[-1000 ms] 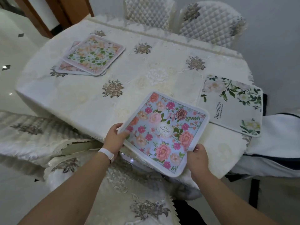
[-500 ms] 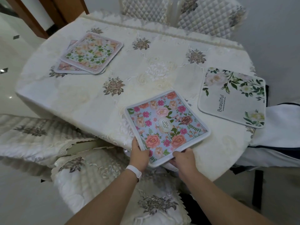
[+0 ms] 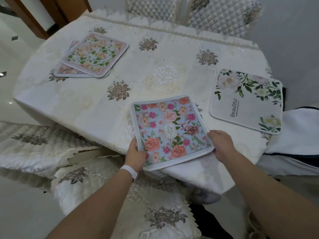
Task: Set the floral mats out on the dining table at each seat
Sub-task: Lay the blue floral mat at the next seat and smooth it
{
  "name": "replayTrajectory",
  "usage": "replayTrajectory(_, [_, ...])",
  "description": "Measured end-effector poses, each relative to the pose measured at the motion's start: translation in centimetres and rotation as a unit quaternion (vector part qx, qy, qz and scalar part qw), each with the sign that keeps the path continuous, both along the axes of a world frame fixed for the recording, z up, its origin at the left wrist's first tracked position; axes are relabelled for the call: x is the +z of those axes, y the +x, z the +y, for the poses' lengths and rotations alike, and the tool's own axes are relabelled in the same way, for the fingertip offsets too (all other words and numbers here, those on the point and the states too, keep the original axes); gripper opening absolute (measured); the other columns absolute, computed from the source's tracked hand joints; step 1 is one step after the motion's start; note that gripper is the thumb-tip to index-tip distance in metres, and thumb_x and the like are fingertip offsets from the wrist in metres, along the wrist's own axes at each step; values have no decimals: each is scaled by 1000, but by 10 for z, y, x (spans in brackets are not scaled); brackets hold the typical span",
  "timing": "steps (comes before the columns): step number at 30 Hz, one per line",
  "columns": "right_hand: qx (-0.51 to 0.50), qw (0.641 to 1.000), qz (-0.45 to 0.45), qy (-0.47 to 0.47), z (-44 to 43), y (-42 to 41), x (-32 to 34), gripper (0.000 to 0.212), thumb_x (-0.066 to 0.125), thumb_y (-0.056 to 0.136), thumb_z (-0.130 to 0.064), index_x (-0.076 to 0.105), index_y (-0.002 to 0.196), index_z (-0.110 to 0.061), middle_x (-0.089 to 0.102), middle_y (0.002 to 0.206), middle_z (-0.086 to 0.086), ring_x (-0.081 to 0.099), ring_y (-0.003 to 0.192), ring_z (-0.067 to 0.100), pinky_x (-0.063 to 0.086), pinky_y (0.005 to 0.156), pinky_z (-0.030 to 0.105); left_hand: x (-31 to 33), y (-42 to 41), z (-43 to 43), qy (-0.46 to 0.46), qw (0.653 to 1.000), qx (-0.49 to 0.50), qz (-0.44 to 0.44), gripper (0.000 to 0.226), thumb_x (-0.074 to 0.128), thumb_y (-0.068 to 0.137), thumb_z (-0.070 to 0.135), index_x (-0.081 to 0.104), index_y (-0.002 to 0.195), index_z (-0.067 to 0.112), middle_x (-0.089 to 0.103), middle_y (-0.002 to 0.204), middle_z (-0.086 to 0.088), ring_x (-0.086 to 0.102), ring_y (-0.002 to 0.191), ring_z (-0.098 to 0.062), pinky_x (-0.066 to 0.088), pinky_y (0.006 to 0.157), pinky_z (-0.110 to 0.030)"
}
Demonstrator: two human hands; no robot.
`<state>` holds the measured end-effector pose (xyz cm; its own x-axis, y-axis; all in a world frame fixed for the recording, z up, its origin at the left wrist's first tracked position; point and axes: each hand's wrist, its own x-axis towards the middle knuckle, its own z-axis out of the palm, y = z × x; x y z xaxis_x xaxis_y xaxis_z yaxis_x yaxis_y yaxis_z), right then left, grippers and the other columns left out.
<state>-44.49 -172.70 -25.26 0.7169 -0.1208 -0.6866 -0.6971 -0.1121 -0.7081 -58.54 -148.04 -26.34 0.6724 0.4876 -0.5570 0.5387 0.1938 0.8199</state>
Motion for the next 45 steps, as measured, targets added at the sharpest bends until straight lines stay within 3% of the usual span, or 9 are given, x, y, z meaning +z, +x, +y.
replayTrajectory(2, [55,998,32,6,-1,-3,-5,32,71,73,1,67,105,-4,73,104,16,71,94,35,59,86,51,2,7,14,36,999,-6,7,65,48,82,-16,49,133,24,66,113,-7,63,102,-25,57,83,-39])
replayTrajectory(4, [95,994,43,7,2,-13,-9,26,68,76,4,67,101,-3,74,104,16,72,93,34,59,87,51,3,13,29,79,997,-17,22,61,49,82,-13,51,130,25,67,113,-8,63,102,-28,54,91,-47])
replayTrajectory(8, [122,992,28,-9,12,-39,-15,19,67,83,-2,60,100,-11,73,106,11,72,94,31,60,84,52,12,33,49,145,988,-49,31,59,48,83,-8,51,131,25,64,112,-4,61,101,-27,52,90,-40])
replayTrajectory(15, [132,990,-17,-50,28,-69,-15,15,65,89,-8,57,96,-18,70,103,4,69,96,24,58,89,50,24,53,72,193,973,-121,27,58,48,83,-7,53,129,28,65,105,-5,62,88,-25,48,63,-27])
replayTrajectory(27, [150,987,51,-41,40,-79,-6,19,65,91,-6,55,107,-10,68,109,11,71,94,28,62,78,46,3,44,95,207,966,-129,85,58,58,87,6,43,140,24,61,113,-8,61,92,-27,52,71,-33])
replayTrajectory(32, [181,973,21,-140,36,-84,0,33,59,94,-15,47,125,-12,59,105,7,63,91,22,58,79,41,0,33,103,311,919,-229,78,62,60,83,22,39,142,29,56,119,-10,60,95,-29,54,85,-43])
replayTrajectory(36, [267,935,-46,-228,32,-98,-7,57,62,91,-19,38,143,-14,48,132,10,54,109,22,50,92,37,-1,23,109,422,836,-342,79,62,60,85,29,38,143,26,49,129,-14,52,112,-34,48,93,-45])
replayTrajectory(41, [419,841,-142,-310,35,-106,-12,75,63,90,-35,27,153,-15,26,158,10,23,145,26,21,121,40,-4,10,118,408,800,-423,123,84,66,75,51,25,148,36,35,150,-7,39,132,-28,42,104,-45])
replayTrajectory(45, [454,814,-143,-333,37,-108,-18,93,66,79,-53,22,155,-21,22,158,10,21,146,28,23,120,47,-3,5,123,400,798,-435,117,103,73,68,58,15,150,38,24,158,-3,26,141,-26,31,113,-47])
